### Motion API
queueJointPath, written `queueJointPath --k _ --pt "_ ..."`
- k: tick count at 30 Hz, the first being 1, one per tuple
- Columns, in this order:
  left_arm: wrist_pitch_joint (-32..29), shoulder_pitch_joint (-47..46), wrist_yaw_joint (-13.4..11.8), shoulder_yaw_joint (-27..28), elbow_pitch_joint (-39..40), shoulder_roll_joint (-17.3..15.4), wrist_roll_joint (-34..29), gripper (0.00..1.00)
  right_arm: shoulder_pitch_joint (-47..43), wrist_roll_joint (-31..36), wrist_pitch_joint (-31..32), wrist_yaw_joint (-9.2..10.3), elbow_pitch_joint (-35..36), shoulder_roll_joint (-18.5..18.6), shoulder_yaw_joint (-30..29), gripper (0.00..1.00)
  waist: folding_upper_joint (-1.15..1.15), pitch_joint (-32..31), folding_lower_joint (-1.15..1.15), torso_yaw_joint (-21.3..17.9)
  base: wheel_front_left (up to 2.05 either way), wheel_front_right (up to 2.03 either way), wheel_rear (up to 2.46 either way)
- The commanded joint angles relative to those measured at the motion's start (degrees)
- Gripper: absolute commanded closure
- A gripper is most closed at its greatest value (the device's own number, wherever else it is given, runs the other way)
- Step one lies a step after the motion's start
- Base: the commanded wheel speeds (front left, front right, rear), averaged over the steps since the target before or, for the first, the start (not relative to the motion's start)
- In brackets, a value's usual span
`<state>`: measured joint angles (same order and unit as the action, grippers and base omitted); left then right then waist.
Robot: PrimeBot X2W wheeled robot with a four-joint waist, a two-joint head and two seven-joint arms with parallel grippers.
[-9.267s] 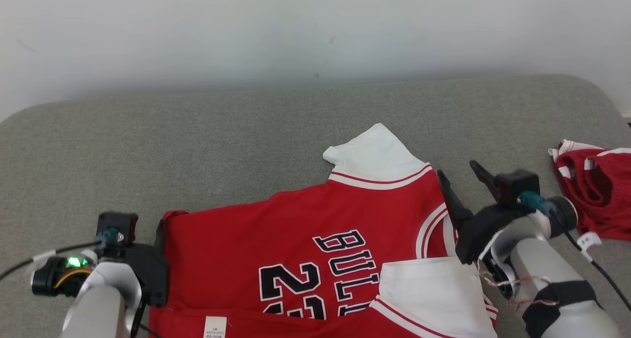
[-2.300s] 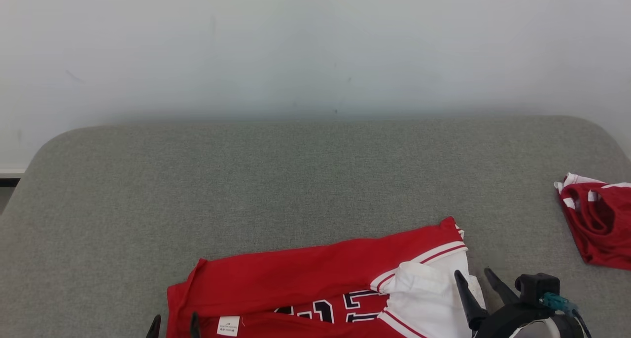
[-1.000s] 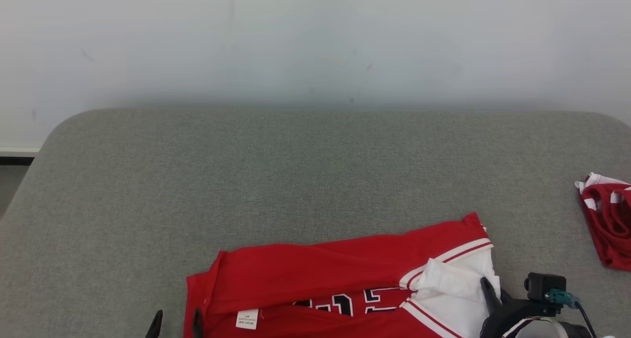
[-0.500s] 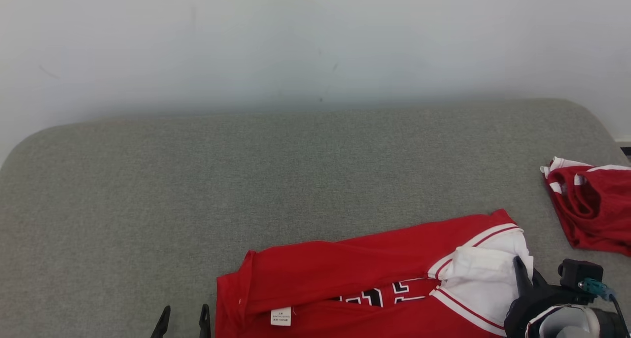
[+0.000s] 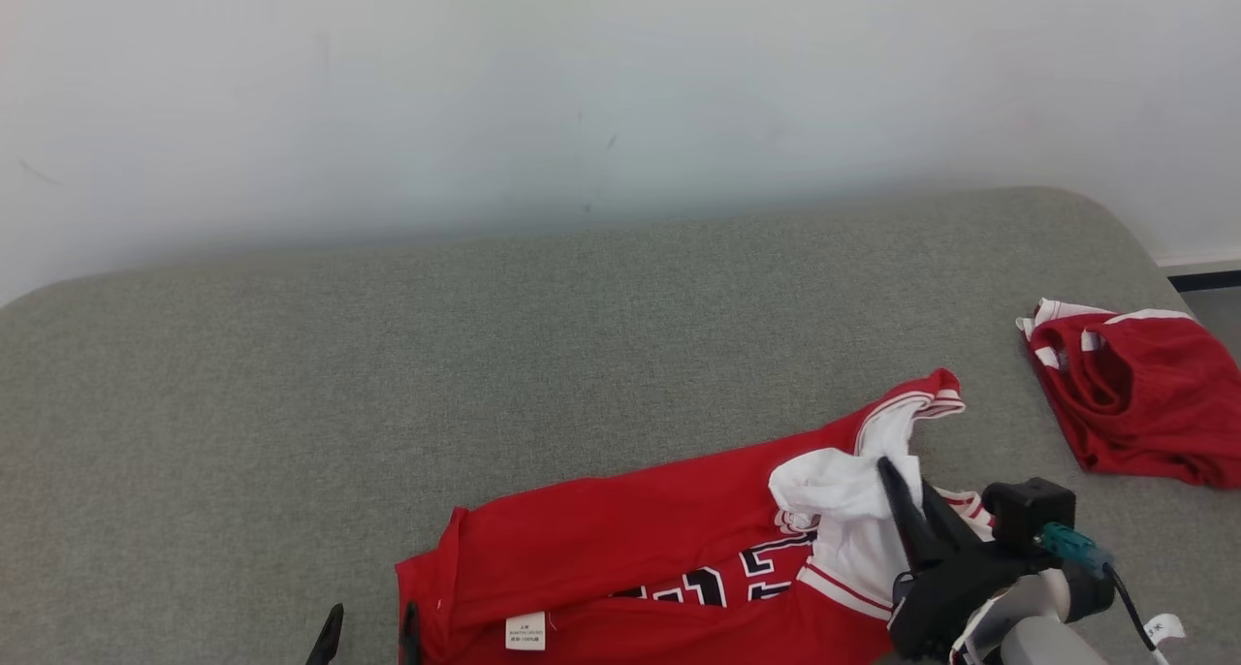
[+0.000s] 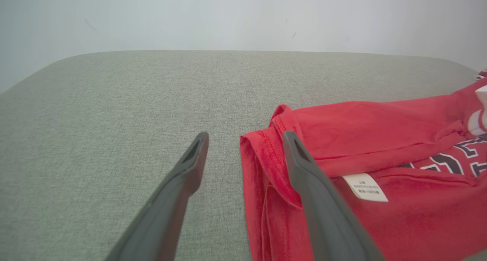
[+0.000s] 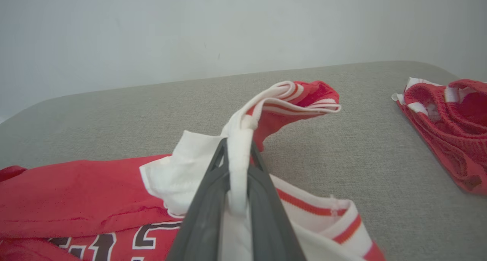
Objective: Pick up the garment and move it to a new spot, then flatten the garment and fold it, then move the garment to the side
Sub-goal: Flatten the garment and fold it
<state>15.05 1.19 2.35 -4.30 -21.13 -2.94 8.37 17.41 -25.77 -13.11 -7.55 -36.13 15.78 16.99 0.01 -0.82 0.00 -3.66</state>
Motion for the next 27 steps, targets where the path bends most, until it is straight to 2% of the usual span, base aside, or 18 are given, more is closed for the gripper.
queueJointPath --k 1,6,13,20,27 --pt "0.16 0.04 -0.22 -0.13 -0.15 0.07 0.2 0.0 -1.03 -0.67 0.59 0.17 1.07 0.24 0.97 1.0 -0.01 -0.17 0.0 0.09 0.0 0.0 0.0" --pt "0.16 0.33 0.02 -0.65 -0.48 0.08 -0.22 0.0 -3.14 -4.13 4.76 0.17 8.68 0.56 7.18 1.0 -0.01 -0.55 0.0 1.2 0.0 0.0 0.0" --pt "0.16 0.75 0.34 -1.08 -1.11 0.08 -0.98 0.0 -5.1 -7.78 9.45 0.17 15.13 -0.44 14.84 1.0 -0.01 -1.11 0.0 4.02 0.0 0.0 0.0" --pt "0.16 0.67 0.6 -2.13 -1.63 0.08 -1.29 0.0 -2.99 -9.28 10.97 0.17 14.23 -3.32 21.18 1.0 -0.01 -1.49 0.0 7.66 0.0 0.0 0.0" --pt "0.16 0.54 0.78 -2.85 -2.06 0.07 -1.38 0.0 -0.02 -9.66 9.31 0.17 9.8 -6.43 23.9 1.0 -0.01 -1.5 0.0 11.22 0.0 0.0 0.0"
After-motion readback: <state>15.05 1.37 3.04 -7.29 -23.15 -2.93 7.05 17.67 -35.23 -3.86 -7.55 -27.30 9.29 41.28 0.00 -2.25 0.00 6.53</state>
